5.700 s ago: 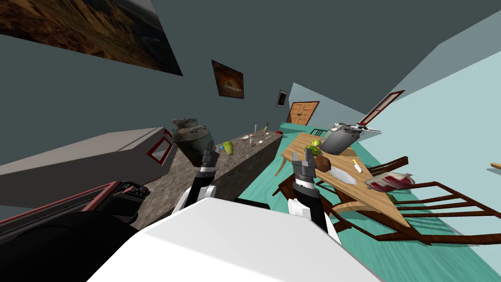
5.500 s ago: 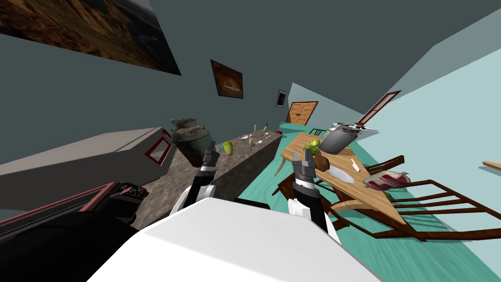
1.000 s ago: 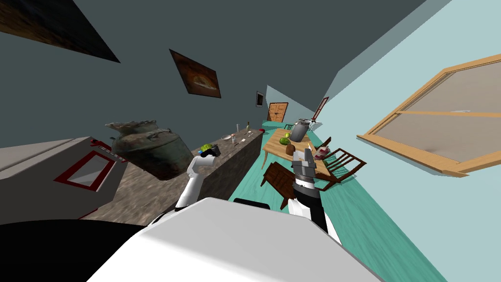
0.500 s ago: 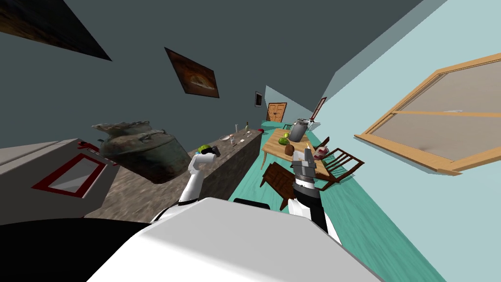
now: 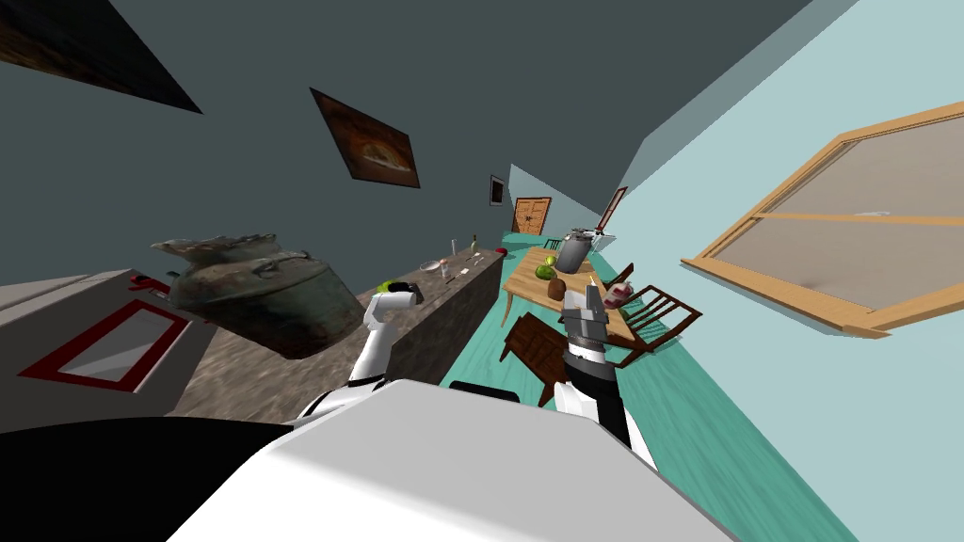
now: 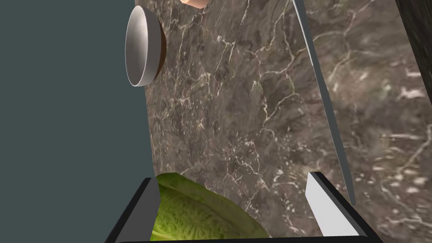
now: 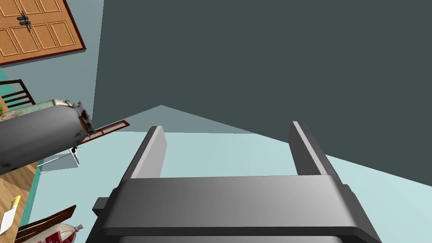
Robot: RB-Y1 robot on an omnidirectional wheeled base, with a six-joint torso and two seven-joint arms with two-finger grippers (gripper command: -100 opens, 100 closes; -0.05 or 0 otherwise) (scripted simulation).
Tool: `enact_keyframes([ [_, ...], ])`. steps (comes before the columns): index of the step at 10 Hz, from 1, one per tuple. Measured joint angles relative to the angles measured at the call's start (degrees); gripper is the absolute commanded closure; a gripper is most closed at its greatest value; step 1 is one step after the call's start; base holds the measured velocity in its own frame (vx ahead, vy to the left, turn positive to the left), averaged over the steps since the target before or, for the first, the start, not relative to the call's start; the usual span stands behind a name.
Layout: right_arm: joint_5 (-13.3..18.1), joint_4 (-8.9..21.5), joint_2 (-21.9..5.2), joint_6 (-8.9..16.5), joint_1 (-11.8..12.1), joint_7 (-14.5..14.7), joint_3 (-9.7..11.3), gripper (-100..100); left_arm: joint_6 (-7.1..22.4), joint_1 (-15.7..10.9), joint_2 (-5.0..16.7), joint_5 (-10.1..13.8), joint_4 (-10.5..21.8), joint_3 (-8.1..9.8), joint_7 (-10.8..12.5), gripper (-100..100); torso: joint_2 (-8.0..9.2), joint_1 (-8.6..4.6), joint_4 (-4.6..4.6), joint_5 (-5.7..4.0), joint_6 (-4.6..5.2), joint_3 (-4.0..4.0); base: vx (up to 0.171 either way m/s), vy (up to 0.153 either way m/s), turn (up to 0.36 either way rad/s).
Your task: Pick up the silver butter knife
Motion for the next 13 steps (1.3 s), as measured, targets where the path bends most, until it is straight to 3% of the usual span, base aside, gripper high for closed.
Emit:
enact_keyframes([
  [13, 0.0, 0.0, 0.0, 0.0, 0.0, 0.0, 0.0, 0, 19.7, -7.9, -0.8, 0.7, 8.0, 5.71, 4.3, -100, -0.10, 0.05, -0.04, 0.01, -0.01, -0.07, 0.067, -0.006, 0.005],
])
